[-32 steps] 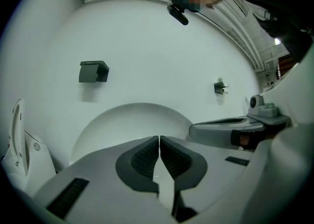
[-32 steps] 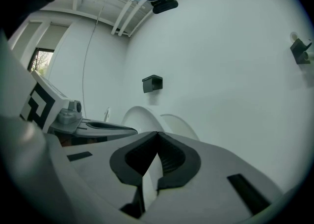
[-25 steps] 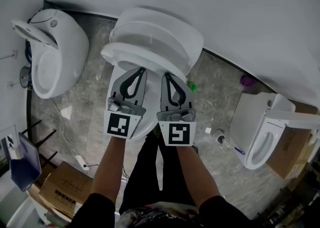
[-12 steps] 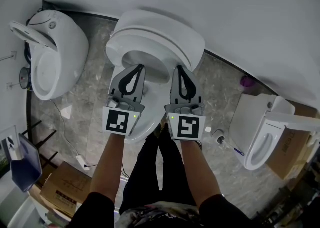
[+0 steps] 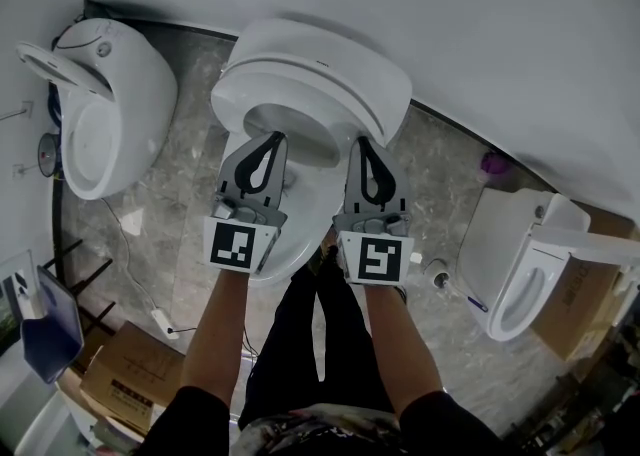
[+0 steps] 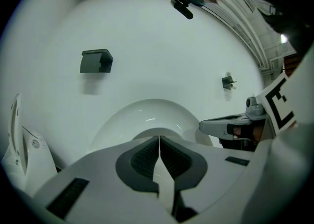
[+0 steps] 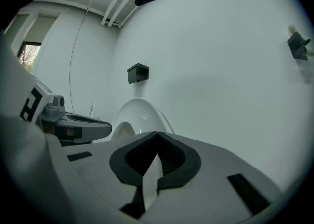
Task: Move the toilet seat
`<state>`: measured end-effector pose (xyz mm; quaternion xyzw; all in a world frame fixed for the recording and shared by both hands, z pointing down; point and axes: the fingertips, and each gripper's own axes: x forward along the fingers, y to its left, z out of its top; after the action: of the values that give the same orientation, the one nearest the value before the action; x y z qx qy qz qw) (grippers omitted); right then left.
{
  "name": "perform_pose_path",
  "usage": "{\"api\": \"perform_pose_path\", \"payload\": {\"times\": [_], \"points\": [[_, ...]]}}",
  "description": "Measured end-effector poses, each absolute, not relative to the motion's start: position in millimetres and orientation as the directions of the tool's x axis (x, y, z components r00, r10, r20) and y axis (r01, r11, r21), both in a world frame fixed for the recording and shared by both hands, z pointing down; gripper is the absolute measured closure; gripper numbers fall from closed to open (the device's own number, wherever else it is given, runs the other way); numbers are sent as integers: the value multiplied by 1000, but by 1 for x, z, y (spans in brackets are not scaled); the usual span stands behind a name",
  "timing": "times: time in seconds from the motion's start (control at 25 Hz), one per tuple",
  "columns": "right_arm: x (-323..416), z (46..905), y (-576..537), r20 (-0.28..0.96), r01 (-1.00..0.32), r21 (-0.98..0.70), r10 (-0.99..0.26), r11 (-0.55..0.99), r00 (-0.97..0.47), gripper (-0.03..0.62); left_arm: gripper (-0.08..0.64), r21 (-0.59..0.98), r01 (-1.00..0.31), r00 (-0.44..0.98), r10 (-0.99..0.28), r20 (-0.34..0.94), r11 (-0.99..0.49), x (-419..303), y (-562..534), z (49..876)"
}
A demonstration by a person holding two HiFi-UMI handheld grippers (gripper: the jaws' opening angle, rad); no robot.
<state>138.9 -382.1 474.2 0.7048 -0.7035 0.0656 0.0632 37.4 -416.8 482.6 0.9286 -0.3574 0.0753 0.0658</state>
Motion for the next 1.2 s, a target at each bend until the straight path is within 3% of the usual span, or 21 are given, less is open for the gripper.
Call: {"api": "perform_pose_path", "payload": {"times": [0.6,1.2], "points": [[130,432,-349,156,-997,44,-986,63,-56,589,534,96,-699,712,-679,178,-709,17,-386,449],[99,291,-308,175,-988,31,-974,151,-143,589,534,57,-686,722,-670,170,-725,-4,-341,327]]}}
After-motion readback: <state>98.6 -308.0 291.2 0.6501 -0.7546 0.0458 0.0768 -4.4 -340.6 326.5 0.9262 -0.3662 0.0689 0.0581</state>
